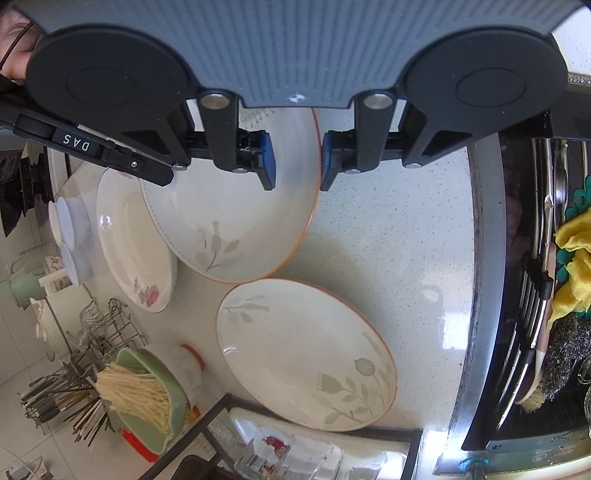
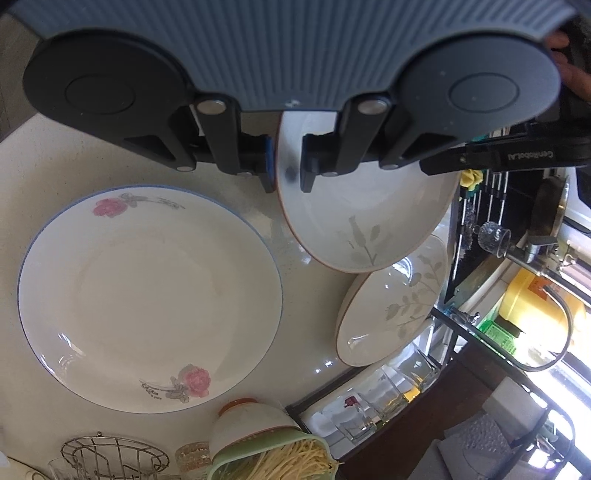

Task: Organize plates and bowls
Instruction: 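Lift the leaf plate with both grippers and carry it over the rose plate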

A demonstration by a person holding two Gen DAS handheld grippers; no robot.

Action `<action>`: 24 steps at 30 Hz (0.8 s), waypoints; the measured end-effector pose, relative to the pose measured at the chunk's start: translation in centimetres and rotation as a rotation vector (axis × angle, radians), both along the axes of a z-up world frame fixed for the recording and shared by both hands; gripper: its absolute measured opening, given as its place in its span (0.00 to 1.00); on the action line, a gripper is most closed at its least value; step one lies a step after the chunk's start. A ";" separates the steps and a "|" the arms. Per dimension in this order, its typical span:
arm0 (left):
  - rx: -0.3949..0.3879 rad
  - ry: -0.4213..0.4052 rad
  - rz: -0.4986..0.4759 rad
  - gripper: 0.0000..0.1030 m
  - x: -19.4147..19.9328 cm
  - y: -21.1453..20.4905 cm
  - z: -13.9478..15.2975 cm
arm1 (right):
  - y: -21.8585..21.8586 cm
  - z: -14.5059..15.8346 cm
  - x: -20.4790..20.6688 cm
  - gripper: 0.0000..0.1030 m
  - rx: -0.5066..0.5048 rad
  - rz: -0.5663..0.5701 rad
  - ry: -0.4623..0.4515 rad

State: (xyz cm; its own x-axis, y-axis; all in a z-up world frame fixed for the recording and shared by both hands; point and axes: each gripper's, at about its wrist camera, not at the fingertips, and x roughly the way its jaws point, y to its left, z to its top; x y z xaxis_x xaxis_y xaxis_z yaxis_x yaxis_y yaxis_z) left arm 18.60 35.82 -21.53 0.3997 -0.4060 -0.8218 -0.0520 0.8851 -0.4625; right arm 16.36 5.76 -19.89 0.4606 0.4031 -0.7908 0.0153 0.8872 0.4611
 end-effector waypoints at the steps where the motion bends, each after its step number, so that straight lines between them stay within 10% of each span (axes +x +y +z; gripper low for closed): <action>1: -0.009 -0.006 0.005 0.27 -0.1 0.0 0.4 | -0.2 0.2 -0.1 0.16 0.005 0.002 -0.005; 24: -0.069 -0.036 -0.008 0.27 3.1 -4.6 4.1 | -6.0 4.5 2.0 0.16 0.066 -0.027 -0.043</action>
State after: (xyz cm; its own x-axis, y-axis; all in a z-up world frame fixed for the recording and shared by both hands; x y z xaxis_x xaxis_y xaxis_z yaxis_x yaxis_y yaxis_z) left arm 21.67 31.25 -17.48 0.4254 -0.4646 -0.7767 -0.0275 0.8512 -0.5242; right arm 18.35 -0.24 -15.41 0.5052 0.4405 -0.7421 0.0175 0.8545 0.5191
